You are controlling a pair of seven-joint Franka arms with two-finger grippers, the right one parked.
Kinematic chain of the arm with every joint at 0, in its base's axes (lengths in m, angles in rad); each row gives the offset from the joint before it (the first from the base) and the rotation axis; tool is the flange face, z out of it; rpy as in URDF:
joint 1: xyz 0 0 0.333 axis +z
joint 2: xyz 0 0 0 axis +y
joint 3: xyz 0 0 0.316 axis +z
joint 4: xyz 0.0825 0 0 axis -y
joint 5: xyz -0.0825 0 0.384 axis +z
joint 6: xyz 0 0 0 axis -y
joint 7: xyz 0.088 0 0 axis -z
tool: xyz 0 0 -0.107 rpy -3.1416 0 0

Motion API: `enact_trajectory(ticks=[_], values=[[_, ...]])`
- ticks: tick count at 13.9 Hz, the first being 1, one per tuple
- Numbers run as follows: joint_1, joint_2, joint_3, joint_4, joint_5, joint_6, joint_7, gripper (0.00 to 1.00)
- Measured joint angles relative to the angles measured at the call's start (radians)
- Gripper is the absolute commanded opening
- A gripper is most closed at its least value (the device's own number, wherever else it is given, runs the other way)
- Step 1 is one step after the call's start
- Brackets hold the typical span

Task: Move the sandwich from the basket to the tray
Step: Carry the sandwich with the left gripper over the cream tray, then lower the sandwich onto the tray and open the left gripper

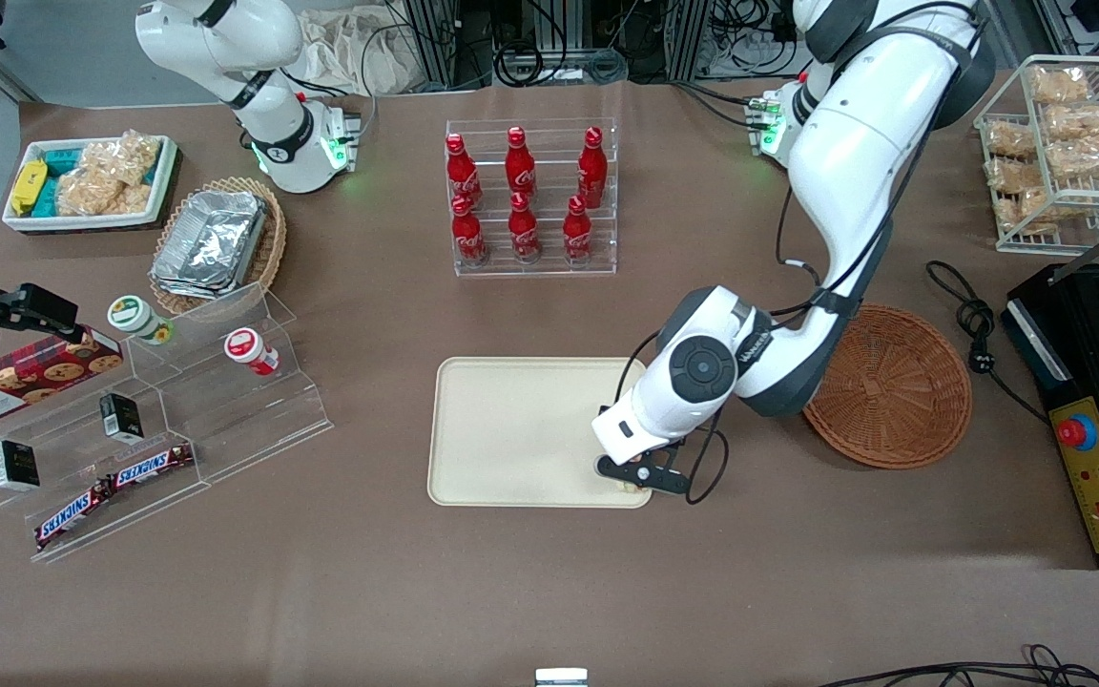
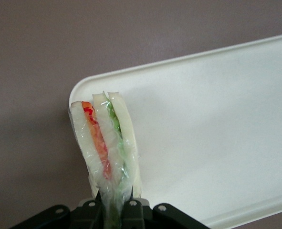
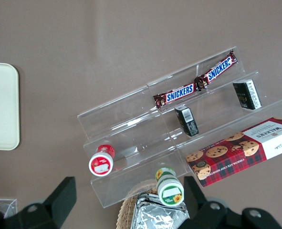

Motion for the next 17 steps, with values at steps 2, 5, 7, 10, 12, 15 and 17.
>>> enact_trajectory(ticks=[2, 5, 7, 10, 12, 15, 17], values=[[-0.010, 0.023, 0.002, 0.000, 0.006, 0.032, -0.001, 0.06], [-0.026, 0.043, 0.005, 0.000, 0.007, 0.052, -0.013, 0.69], [-0.029, 0.044, 0.005, 0.002, 0.007, 0.054, -0.033, 0.99], [-0.029, 0.044, 0.008, 0.010, 0.007, 0.046, -0.069, 0.99], [-0.028, 0.031, 0.010, 0.029, 0.007, -0.040, -0.074, 0.99], [-0.025, -0.064, 0.017, 0.065, 0.008, -0.227, -0.077, 0.99], [-0.008, -0.173, 0.038, 0.071, 0.009, -0.305, -0.079, 0.99]])
